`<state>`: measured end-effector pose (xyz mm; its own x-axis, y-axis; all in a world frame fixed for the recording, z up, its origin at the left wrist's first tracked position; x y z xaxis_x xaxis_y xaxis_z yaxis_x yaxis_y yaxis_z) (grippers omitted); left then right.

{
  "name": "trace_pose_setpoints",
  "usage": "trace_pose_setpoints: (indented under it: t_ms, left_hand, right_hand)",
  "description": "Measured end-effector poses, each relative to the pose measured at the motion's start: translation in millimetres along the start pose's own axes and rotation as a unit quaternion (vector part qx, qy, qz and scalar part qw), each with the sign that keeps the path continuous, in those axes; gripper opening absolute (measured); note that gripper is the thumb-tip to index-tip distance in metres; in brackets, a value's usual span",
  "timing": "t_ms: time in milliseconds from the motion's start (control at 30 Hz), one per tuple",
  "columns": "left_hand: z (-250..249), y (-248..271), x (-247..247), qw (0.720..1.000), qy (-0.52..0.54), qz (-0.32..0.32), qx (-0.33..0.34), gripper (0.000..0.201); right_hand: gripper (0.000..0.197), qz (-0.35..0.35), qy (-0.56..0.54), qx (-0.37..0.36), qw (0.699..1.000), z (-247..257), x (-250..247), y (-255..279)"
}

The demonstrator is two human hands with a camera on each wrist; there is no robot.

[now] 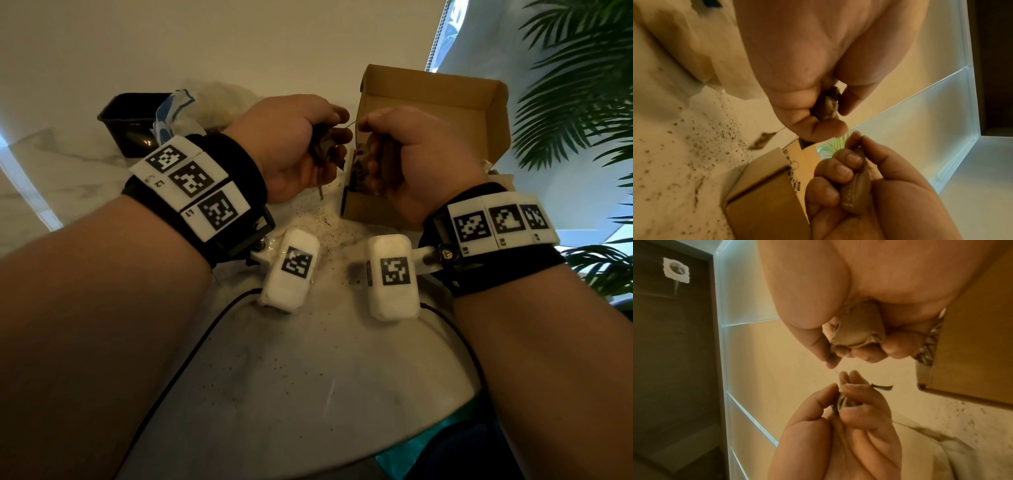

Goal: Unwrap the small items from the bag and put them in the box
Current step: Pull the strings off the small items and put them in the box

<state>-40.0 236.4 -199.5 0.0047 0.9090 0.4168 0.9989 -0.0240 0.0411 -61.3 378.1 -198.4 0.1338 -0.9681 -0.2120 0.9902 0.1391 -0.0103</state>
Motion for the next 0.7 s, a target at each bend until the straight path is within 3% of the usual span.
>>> trace_pose_setpoints:
  t_ms: [233, 500, 700]
  left_hand:
    - [2.8, 2.2, -6.0, 0.997, -0.037, -0.041, -0.048, 0.022]
    - [2.5, -0.5, -10.0, 0.995, -0.069, -0.056, -0.055, 0.03]
    - [-5.1, -2.6, -11.6, 0.994, -0.05, -0.088, 0.03, 0.035]
  right_hand:
    - [0.009, -0.019, -0.149, -0.029, 0.988, -5.6, -7.9, -4.0]
    - [0.011, -0.03, -0.233, -0.047, 0.971, -2.9, -11.3, -2.2]
    - [0.012, -0.02, -0.261, -0.073, 0.962, -2.4, -10.9, -2.5]
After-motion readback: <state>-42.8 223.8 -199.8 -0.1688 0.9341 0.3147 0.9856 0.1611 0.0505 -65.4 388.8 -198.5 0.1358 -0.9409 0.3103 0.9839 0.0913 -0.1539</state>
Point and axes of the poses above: each hand's wrist, its own y-axis away from the middle knuckle, its own x-axis out of the palm, z = x × y, the point moved 5 cm from there along -y, towards the middle knuckle, and after that the axes turned 12 degrees about y, right-handed, at the moved point
